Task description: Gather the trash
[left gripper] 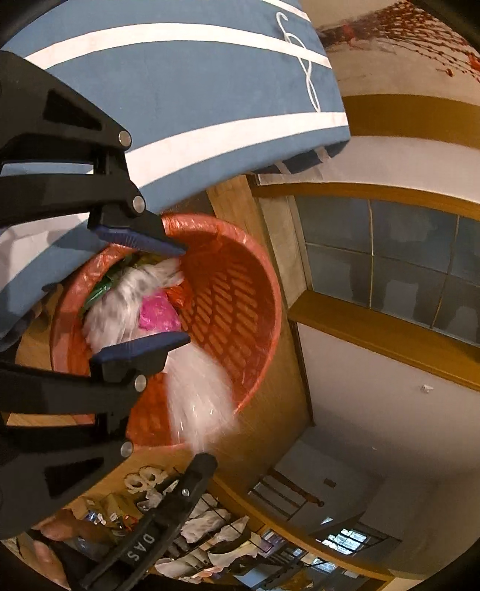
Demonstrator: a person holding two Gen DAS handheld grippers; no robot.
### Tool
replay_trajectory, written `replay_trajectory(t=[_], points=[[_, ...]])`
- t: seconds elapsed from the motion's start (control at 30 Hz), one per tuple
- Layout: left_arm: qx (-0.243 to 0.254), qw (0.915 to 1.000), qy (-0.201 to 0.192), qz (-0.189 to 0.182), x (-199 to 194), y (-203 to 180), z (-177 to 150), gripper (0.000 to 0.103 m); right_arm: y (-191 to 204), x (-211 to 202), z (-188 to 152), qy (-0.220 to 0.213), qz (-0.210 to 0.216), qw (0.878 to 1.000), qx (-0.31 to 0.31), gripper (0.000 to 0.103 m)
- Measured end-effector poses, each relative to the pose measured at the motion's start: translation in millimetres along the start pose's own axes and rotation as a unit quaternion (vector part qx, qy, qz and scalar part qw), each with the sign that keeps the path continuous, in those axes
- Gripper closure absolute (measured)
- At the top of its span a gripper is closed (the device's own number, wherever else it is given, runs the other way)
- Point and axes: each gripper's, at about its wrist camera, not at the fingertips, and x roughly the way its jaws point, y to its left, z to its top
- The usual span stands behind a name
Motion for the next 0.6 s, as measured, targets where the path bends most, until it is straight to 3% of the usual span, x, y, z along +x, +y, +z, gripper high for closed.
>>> replay_trajectory(t=[0.17,0.23,0.3,0.4,0.53,0.6], points=[[-0.008,0.9998,-0.003,0.016,-10,10,-3,0.053,-2,-11,-4,-0.006,-0.004,1.0,0.003,0.065],[-0.01,0.9996,-0.011,0.024,-22,16,-7,0.05,-2,-20,-7,-0.014,-0.004,1.0,-0.001,0.052],[-0.017,0.9989,-0.029,0.032,-39,21,-11,0.035,2,-35,-11,-0.03,0.003,1.0,-0.004,0.042],[-0.018,0.9972,-0.06,0.04,-70,27,-19,0.02,7,-57,-17,-0.054,0.023,0.998,-0.001,0.025],[-0.014,0.9925,-0.102,0.066,-114,27,-34,0.01,17,-85,-24,-0.075,0.041,0.996,0.01,0.007],[-0.01,0.9894,-0.118,0.084,-132,26,-44,0.008,25,-99,-30,-0.079,0.04,0.996,0.008,0.005]])
